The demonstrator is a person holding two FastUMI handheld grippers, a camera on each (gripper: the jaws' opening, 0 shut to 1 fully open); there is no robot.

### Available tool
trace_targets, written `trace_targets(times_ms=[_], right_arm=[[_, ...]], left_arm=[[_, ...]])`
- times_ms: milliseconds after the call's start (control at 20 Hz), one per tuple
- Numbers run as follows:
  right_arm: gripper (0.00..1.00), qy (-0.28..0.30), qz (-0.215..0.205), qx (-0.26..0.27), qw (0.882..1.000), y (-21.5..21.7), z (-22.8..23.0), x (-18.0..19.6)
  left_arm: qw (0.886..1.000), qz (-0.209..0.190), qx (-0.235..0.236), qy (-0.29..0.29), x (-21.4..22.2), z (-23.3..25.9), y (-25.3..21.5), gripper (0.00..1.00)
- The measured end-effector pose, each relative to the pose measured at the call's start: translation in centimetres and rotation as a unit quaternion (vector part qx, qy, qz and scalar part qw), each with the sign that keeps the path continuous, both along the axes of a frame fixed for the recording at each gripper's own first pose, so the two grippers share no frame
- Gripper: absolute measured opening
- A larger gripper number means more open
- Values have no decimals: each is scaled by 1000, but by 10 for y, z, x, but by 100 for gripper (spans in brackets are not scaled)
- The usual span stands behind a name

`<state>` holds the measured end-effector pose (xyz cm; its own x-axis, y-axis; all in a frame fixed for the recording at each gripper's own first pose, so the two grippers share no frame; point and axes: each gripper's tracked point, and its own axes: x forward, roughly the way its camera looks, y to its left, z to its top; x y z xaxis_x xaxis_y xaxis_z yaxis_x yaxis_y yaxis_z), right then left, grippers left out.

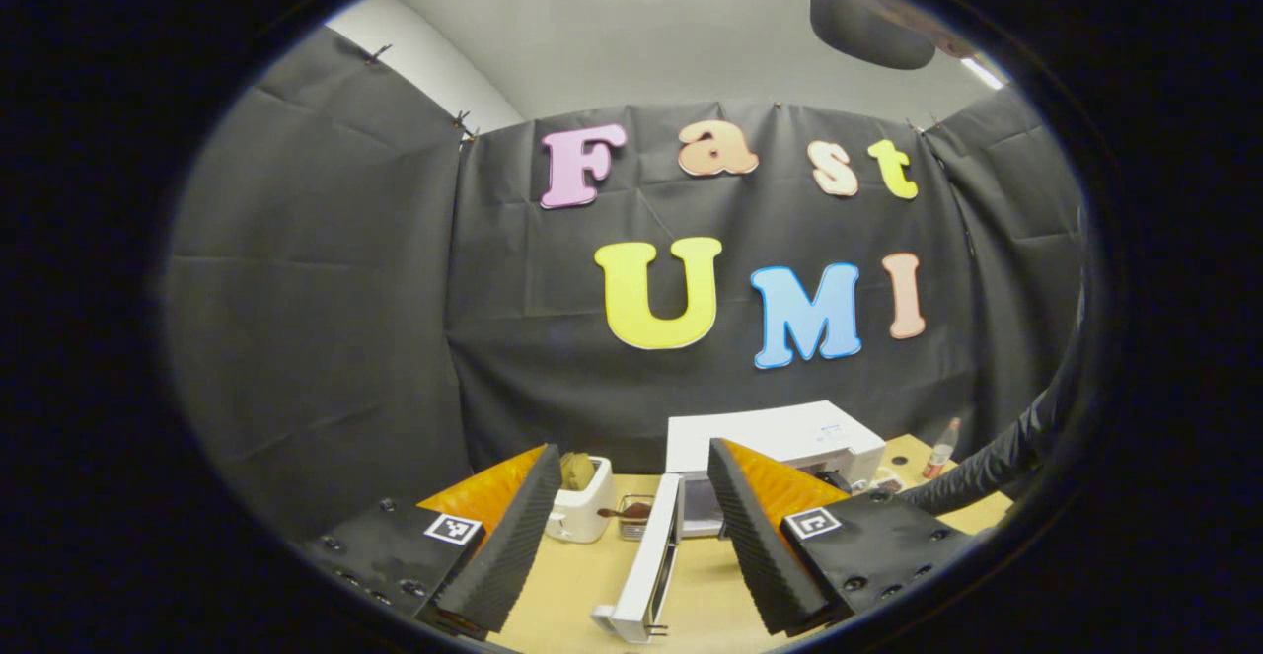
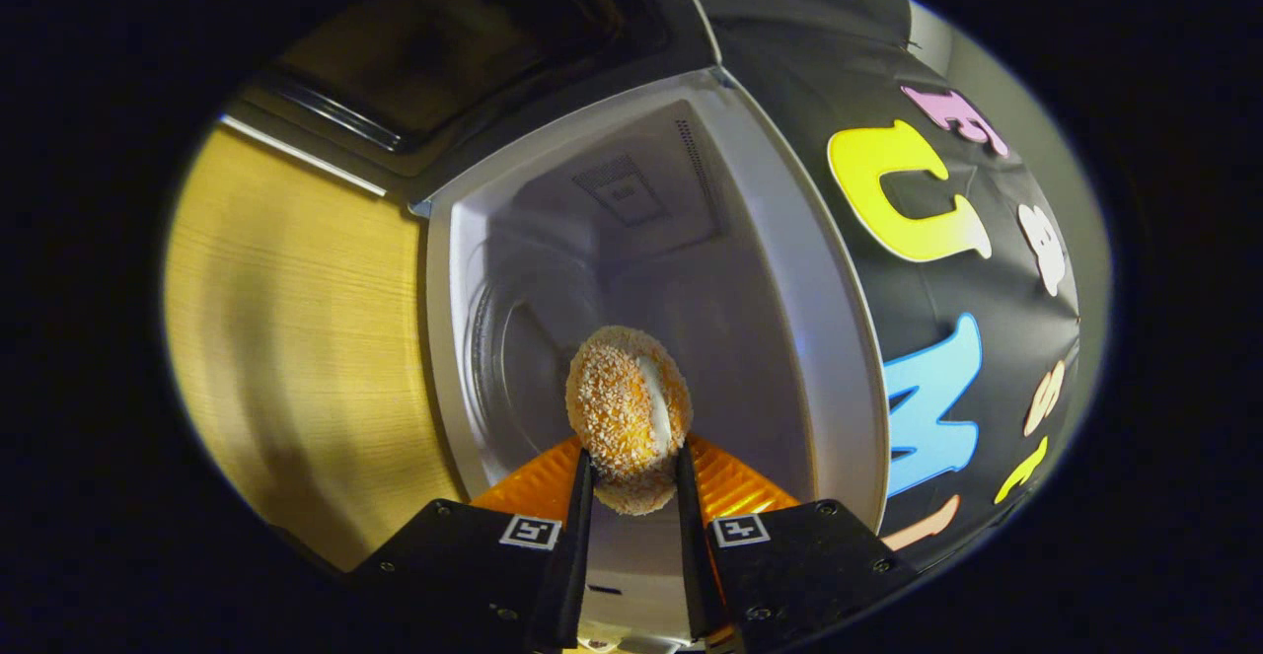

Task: Open the microwave oven with the left hand, put the food in, and close the microwave oven.

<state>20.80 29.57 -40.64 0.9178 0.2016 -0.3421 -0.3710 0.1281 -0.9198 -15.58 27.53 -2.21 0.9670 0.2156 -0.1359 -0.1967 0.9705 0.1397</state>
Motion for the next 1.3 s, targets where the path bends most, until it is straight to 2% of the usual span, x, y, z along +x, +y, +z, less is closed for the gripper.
trace_targets(times_ms=[300,550,650,700,750,800,850,900,1000,1300], right_arm=[[42,0,-6,-33,999,13,-28,41],[41,5,0,-47,999,13,-35,50],[47,15,-4,-56,998,10,-34,48],[53,18,-8,-58,998,6,-34,46],[60,20,-13,-59,998,2,-33,44],[60,20,-17,-52,998,2,-29,42],[69,27,-16,-33,999,1,-27,37],[70,32,-18,-21,999,-1,-25,31],[70,32,-21,-9,999,-7,-16,17],[70,46,-2,47,998,-34,11,-61]], left_arm=[[999,17,-8,29,-9,-18,13,95],[998,30,-21,41,-12,-32,19,97],[998,31,-24,43,-13,-32,19,97],[998,30,-26,43,-13,-34,18,98],[998,29,-27,44,-10,-36,16,97],[998,27,-28,44,-9,-36,14,97],[998,25,-29,43,-8,-38,13,98],[998,20,-32,43,-5,-40,10,95],[999,9,-36,40,-2,-41,3,97],[998,-41,-41,31,21,-38,-21,96]])
